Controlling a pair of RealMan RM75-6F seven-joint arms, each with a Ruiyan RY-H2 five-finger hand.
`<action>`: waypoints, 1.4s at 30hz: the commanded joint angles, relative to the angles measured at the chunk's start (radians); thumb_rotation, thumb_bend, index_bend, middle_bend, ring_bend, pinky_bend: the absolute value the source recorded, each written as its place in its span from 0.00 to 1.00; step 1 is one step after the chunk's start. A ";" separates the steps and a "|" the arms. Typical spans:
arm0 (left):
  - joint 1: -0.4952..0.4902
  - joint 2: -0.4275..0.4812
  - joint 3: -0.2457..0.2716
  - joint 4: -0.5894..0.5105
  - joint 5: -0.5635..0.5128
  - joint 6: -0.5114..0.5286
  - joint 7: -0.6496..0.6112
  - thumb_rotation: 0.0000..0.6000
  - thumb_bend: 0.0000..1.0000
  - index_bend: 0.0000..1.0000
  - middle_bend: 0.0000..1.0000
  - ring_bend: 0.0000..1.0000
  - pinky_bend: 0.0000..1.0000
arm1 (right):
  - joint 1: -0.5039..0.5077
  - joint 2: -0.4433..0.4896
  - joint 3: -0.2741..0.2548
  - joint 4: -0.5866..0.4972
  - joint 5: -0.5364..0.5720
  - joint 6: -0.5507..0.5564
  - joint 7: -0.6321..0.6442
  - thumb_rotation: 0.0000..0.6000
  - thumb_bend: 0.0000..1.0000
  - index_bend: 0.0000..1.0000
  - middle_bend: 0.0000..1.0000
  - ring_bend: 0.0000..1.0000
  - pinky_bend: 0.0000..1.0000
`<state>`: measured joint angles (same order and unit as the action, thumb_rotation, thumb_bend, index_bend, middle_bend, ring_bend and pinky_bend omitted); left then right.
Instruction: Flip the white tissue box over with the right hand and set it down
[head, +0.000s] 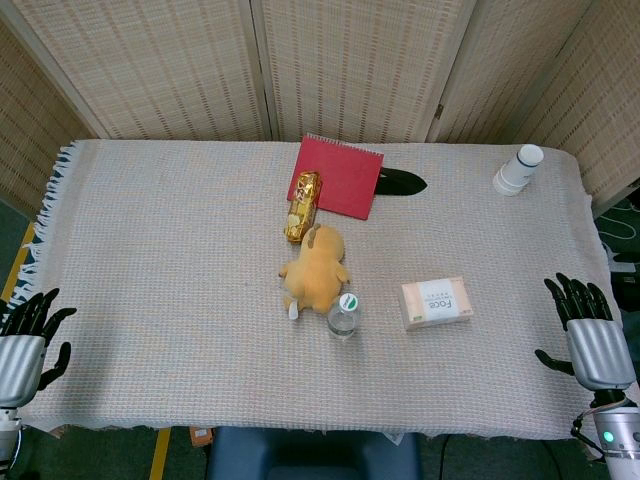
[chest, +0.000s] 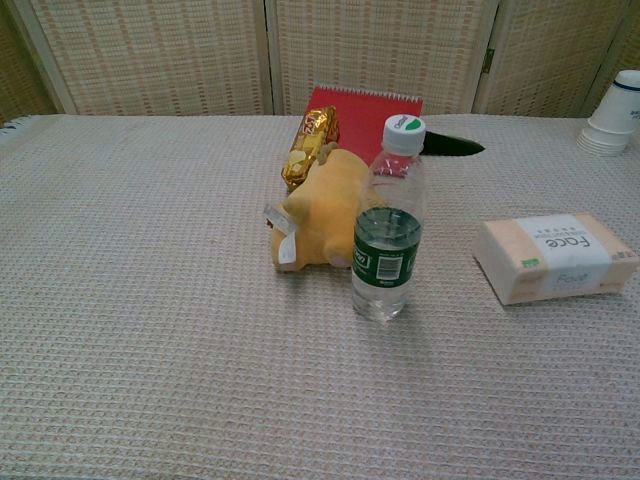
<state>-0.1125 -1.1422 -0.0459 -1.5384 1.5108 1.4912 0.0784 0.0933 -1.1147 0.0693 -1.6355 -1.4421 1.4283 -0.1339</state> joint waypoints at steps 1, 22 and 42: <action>0.000 -0.001 -0.001 0.001 -0.003 -0.001 0.000 1.00 0.50 0.25 0.00 0.00 0.11 | 0.001 0.001 0.000 -0.001 0.001 -0.002 0.000 1.00 0.00 0.00 0.00 0.00 0.00; 0.000 0.003 0.002 -0.007 0.010 0.006 0.002 1.00 0.51 0.25 0.00 0.00 0.11 | 0.136 0.001 0.047 -0.081 0.098 -0.196 -0.180 1.00 0.00 0.00 0.00 0.00 0.00; 0.009 0.016 -0.003 -0.018 0.001 0.019 -0.001 1.00 0.50 0.25 0.00 0.00 0.11 | 0.415 -0.136 0.103 -0.098 0.410 -0.471 -0.398 1.00 0.00 0.07 0.01 0.00 0.00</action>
<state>-0.1033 -1.1262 -0.0488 -1.5559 1.5122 1.5104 0.0776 0.5047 -1.2464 0.1754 -1.7318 -1.0377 0.9580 -0.5262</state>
